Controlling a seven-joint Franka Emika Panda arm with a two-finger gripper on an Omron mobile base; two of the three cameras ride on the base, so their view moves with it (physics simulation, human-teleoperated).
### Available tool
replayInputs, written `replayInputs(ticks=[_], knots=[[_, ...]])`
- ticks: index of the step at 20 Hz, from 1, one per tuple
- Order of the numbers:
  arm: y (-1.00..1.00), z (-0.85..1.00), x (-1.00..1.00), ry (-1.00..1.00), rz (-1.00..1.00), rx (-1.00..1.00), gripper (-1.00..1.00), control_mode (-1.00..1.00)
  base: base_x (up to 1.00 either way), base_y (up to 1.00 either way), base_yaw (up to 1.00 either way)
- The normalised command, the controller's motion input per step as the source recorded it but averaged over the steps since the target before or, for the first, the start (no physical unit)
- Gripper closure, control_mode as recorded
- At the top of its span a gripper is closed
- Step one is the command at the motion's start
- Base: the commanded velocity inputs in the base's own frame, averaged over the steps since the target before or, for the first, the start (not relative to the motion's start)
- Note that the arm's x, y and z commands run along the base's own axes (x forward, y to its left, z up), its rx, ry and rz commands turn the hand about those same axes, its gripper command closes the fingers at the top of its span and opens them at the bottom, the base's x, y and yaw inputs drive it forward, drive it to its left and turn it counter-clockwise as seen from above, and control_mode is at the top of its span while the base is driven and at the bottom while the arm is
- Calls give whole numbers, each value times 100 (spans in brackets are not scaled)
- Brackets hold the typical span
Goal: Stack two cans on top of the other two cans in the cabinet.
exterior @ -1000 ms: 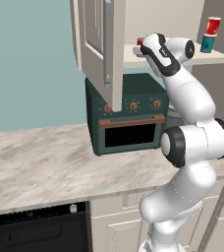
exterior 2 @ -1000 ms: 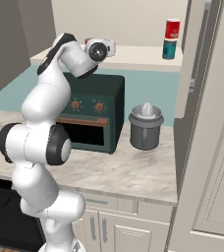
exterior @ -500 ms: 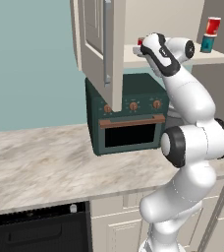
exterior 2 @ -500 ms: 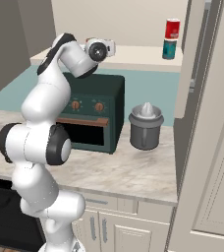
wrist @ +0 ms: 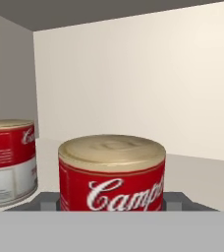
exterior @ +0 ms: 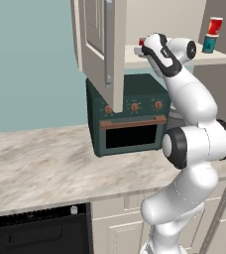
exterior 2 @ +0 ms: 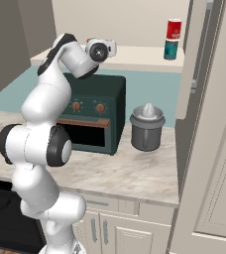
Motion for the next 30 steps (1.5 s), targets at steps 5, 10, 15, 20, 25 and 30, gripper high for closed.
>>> replayInputs(ticks=[5, 10, 15, 20, 25, 30], knots=[[0, 0, 0, 0, 0, 0, 100, -100, 0, 0, 0], [0, 0, -9, 0, 0, 0, 100, -100, 0, 0, 0], [15, 4, -34, -1, 9, 0, 100, -100, 0, 0, 0], [22, 12, -33, -6, 11, -1, 100, -100, 0, 0, 0], [18, 28, -16, -1, 7, 0, 100, -100, 0, 0, 0], [12, 46, -7, 0, 6, 0, 100, -100, 0, 0, 0]])
